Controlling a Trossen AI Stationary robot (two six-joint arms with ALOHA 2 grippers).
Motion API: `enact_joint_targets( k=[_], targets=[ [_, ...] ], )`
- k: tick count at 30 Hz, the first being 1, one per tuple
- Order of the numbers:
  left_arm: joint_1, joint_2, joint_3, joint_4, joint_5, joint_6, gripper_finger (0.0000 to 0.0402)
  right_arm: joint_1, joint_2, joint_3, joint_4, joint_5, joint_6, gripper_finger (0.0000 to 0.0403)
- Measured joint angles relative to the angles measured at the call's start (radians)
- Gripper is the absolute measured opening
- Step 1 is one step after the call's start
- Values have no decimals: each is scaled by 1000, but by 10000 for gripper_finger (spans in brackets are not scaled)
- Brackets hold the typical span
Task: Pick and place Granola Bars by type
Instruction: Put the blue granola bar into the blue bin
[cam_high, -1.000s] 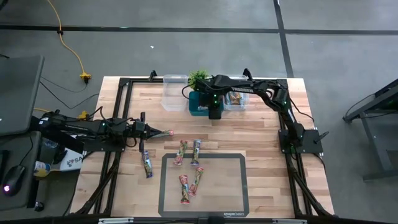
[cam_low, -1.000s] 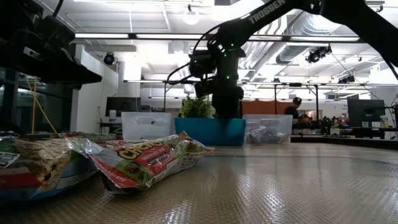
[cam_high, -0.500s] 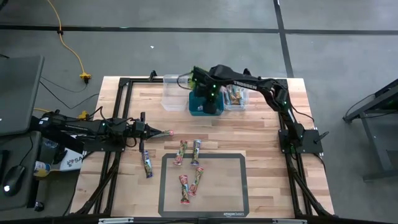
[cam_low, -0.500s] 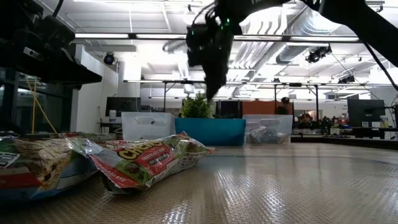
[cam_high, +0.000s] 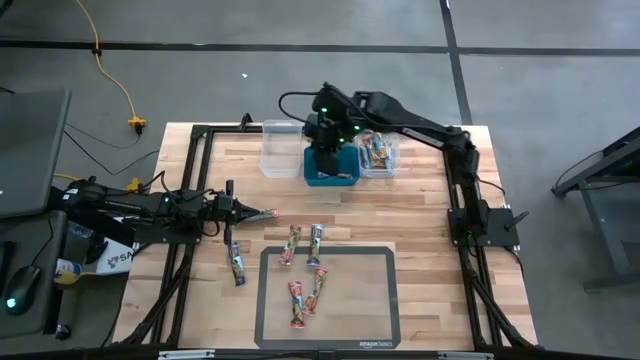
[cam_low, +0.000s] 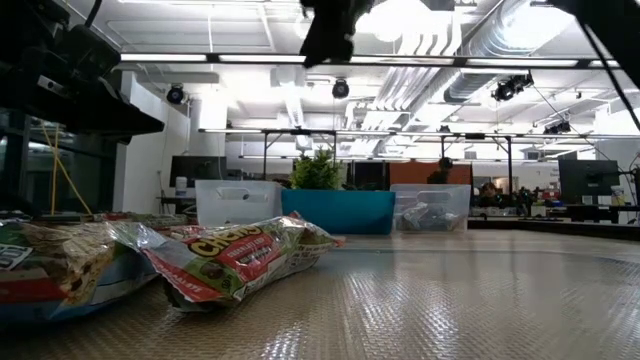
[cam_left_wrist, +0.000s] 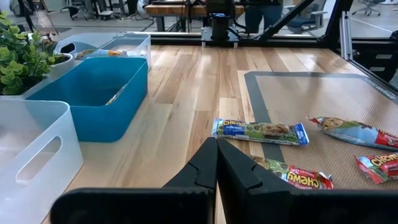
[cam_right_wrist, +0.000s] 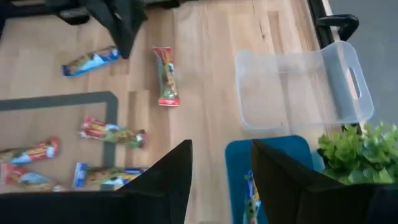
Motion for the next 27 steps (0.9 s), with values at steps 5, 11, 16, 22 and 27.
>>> enact_joint_targets(
  k=[5, 11, 16, 22, 27],
  targets=[
    [0, 0, 0, 0, 0, 0, 1, 51, -69, -5, -8, 17, 99, 144],
    [0, 0, 0, 0, 0, 0, 1, 148, -143, -4, -3, 55, 256, 142],
    [0, 0, 0, 0, 0, 0, 1, 258, -177, -4, 3, 151, 354, 142],
    [0, 0, 0, 0, 0, 0, 1, 407, -167, -4, 141, 376, 379, 142],
    [0, 0, 0, 0, 0, 0, 1, 494, -128, -4, 236, 521, 375, 142]
  ],
)
